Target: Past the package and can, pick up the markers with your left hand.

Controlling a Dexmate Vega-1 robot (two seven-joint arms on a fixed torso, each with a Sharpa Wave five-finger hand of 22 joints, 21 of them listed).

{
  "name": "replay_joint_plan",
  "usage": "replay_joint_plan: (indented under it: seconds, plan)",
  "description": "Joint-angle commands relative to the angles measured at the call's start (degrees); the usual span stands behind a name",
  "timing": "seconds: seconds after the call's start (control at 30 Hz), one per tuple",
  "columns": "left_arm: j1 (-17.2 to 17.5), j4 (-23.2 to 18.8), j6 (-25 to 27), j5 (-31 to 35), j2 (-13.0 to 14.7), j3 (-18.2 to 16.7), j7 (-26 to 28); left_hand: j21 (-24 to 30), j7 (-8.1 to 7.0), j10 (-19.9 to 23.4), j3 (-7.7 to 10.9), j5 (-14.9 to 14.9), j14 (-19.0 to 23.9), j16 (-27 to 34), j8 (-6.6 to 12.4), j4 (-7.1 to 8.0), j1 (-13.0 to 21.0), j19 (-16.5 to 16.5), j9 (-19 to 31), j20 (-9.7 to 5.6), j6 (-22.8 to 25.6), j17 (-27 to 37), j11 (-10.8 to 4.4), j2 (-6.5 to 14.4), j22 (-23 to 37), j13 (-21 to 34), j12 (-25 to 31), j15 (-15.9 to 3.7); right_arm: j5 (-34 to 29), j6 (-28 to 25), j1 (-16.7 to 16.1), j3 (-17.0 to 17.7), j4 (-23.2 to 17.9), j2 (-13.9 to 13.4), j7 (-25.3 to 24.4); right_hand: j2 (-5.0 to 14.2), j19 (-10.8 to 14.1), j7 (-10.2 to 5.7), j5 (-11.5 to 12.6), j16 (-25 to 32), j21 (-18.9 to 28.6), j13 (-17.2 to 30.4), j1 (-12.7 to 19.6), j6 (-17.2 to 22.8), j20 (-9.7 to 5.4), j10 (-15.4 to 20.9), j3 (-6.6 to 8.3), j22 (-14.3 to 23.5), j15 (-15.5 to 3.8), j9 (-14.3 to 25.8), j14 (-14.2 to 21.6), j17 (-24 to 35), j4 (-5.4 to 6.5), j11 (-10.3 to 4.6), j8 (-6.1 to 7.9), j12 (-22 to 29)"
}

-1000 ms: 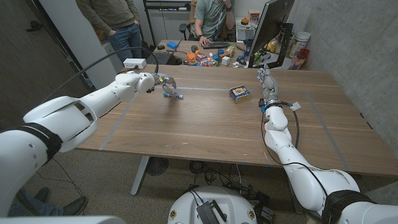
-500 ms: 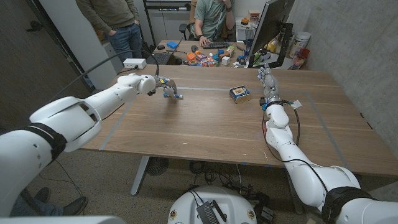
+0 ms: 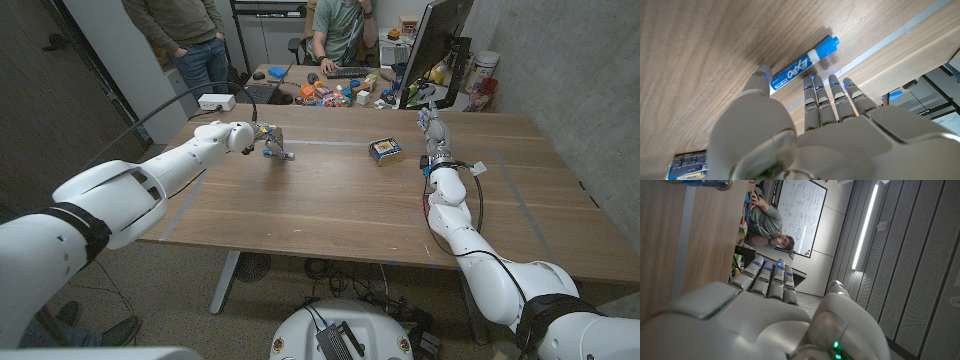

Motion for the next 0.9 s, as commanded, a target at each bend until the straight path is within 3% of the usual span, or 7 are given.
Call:
replay_joint_plan:
  seconds: [0.03,0.2,0.4,0.73,0.8,0.9]
  plan:
    - [1.44,-3.68,2.73,-0.68,0.32,-0.89,0.60,0.36,0.23,0.69,0.69,-0.18,0.90,0.29,0.42,0.00,1.33,0.60,0.10,-0.26,1.33,-0.02,-0.14,0.01,0.14,-0.10,0.41,-0.25,0.72,0.48,-0.52,0.87,-0.55,-0.21,0.26,0.06,-0.02,-0.07,0.40,0.19,-0.19,0.14,-0.56,0.18,0.05,0.19,-0.30,0.20,0.17,0.32,0.13,0.18,0.05,0.38,0.19,0.21]
    - [1.05,-5.07,4.82,2.98,0.35,1.09,1.12,0.08,0.42,0.65,1.00,-0.36,0.78,0.12,0.37,0.02,2.00,-0.03,0.07,-0.13,1.73,-0.04,-0.40,0.17,0.14,-0.21,0.25,-0.29,0.96,0.82,-0.23,1.05,-0.34,-0.32,0.64,0.02,-0.14,-0.08,0.45,0.20,-0.21,0.15,-0.61,0.16,0.09,0.13,-0.40,0.21,0.24,0.32,0.15,0.17,0.04,0.33,0.18,0.18]
    - [-0.95,-2.06,4.47,6.70,-1.23,4.15,-0.03,-0.43,0.38,-0.53,1.35,-0.80,-0.40,-0.58,-0.38,0.09,2.99,-1.24,0.02,0.21,0.94,-0.05,-0.05,0.06,0.13,-0.29,-0.43,0.24,1.20,1.76,0.45,1.39,0.74,-0.28,0.74,-0.05,-0.21,-0.12,0.50,0.15,-0.21,0.15,-0.73,0.13,0.02,0.02,-0.53,0.21,0.26,0.32,0.02,0.18,0.05,0.34,0.17,0.13]
    - [-0.78,-1.12,4.76,5.79,-1.97,3.80,-1.53,-0.69,0.50,-1.16,1.47,-1.15,-0.86,-0.91,-0.59,0.18,3.57,-1.99,0.00,0.11,1.29,-0.04,-0.09,-0.27,0.12,-0.28,-0.80,0.21,1.77,2.02,0.67,1.97,1.96,-0.16,1.10,-0.16,-0.48,-0.12,0.59,0.13,-0.26,0.16,-0.93,0.08,0.20,0.04,-0.75,0.21,0.37,0.33,-0.05,0.18,0.09,0.40,0.15,0.14]
    - [0.06,-1.90,5.53,5.30,-1.88,3.14,-0.39,-0.61,1.30,-0.22,2.03,-1.50,-0.24,-0.79,-0.04,0.22,4.71,-1.98,0.02,0.26,3.69,0.00,-0.59,0.09,0.14,-0.24,-0.55,0.05,1.76,1.99,0.42,2.06,1.60,-0.23,1.05,-0.18,-0.53,-0.10,0.61,0.11,-0.26,0.16,-0.98,0.02,0.23,-0.03,-0.80,0.21,0.42,0.33,-0.12,0.18,0.09,0.34,0.13,0.11]
    - [1.12,-3.23,6.54,4.81,-1.64,2.40,0.82,-0.30,2.07,1.68,4.38,-2.80,1.43,-0.52,0.93,-0.04,8.71,-1.37,-0.03,0.22,8.66,0.01,-1.64,2.00,0.16,-0.21,-0.12,-1.54,1.68,1.13,-0.55,2.10,-0.11,-0.41,0.84,-0.20,-0.58,-0.11,0.63,0.10,-0.27,0.16,-1.01,-0.03,0.23,-0.14,-0.84,0.21,0.49,0.33,-0.16,0.18,0.09,0.38,0.11,0.07]
